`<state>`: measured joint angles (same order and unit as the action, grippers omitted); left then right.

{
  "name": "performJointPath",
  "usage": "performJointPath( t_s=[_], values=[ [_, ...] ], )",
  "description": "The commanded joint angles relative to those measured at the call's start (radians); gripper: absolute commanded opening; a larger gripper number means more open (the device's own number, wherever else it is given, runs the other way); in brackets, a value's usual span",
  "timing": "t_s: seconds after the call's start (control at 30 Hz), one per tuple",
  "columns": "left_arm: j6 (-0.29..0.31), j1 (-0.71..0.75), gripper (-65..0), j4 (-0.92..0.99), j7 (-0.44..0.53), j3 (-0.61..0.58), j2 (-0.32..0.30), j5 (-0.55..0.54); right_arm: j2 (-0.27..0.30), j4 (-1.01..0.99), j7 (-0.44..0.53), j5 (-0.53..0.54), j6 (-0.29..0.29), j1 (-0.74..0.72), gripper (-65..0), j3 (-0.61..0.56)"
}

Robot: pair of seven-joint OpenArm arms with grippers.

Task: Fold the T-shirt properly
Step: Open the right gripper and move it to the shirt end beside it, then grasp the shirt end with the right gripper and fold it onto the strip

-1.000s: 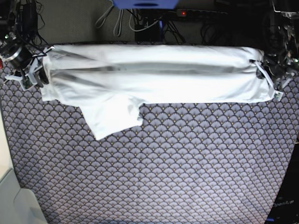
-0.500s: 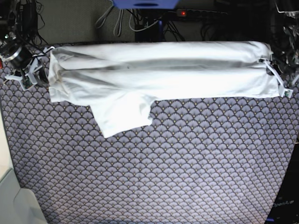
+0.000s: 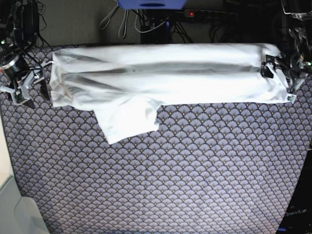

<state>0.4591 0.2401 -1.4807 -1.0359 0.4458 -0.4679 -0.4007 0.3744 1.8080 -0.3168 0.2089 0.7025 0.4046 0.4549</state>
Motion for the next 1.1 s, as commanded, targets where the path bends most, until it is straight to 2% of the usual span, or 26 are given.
performJointPath(
  t_s=[0.0,0.07,0.2,0.33,0.47,0.77,0.9,1.07],
  values=[
    [0.004,-0.008,-15.8,-0.015,0.006,-0.002,-0.018,-0.007,0.015,0.034,0.008,0.028,-0.004,-0.002,-30.6,0.006],
    [0.004,-0.008,-15.7,-0.015,0.006,-0.008,-0.01,-0.007,0.015,0.069,-0.04,0.07,-0.004,-0.019,-29.3,-0.021],
    [0.004,-0.009,-17.5,-0.015,0.006,-0.011,-0.007,-0.007,0.019,0.097,-0.196,0.077,-0.004,-0.143,-28.5,-0.13],
    [0.004,-0.009,-19.6,-0.015,0.006,-0.011,-0.004,-0.007,0.015,0.097,-0.381,0.077,-0.004,-0.303,-28.5,-0.302],
    [0.004,-0.009,-20.0,-0.015,0.004,-0.012,-0.004,-0.007,-0.004,0.039,-0.474,0.076,-0.004,-0.447,-28.5,-0.468],
    [0.004,0.002,-20.0,-0.015,0.003,-0.012,-0.004,-0.007,-0.076,-0.44,-0.471,0.074,-0.004,-0.714,-28.5,-0.591],
    [0.002,0.002,-20.0,-0.015,-0.002,-0.012,-0.004,-0.007,-0.078,-0.609,-0.382,0.076,-0.004,-0.77,-28.5,-0.591],
    [0.002,0.002,-20.0,-0.01,-0.002,-0.012,-0.002,-0.007,-0.078,-0.703,-0.312,0.076,-0.004,-0.778,-28.5,-0.601]
  ],
)
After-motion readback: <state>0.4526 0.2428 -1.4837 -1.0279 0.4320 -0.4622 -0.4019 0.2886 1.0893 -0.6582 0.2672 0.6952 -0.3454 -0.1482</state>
